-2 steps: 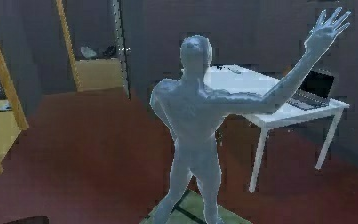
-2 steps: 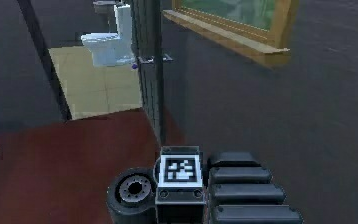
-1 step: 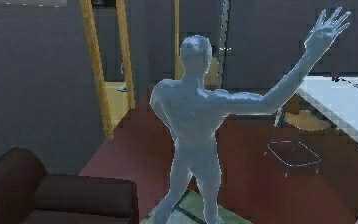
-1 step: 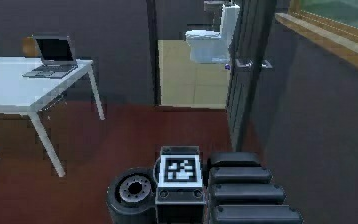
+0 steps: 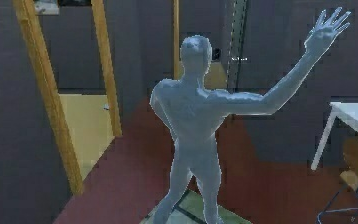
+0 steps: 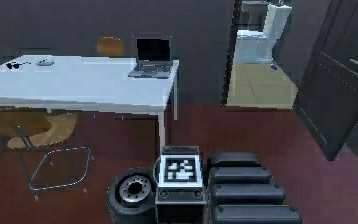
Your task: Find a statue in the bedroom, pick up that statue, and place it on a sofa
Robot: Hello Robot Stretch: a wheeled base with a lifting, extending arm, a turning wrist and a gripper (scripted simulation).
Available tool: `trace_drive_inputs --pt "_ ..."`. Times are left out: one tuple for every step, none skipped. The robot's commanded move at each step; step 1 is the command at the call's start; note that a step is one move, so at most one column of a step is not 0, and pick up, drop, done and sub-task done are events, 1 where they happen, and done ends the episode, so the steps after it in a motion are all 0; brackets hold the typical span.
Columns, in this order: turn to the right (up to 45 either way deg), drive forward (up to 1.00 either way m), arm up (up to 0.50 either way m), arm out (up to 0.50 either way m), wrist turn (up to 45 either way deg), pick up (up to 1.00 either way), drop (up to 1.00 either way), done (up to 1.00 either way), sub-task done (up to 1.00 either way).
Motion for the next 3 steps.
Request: trace_drive_inputs --pt "-18.0 0.00 0.00 0.00 0.0 0.00 0.00 0.00 0.00" --pt "0.0 0.30 0.00 0.00 0.0 0.00 0.00 0.00 0.00" --pt "-42.0 0.00 0.00 0.00 0.0 0.00 0.00 0.00 0.00"
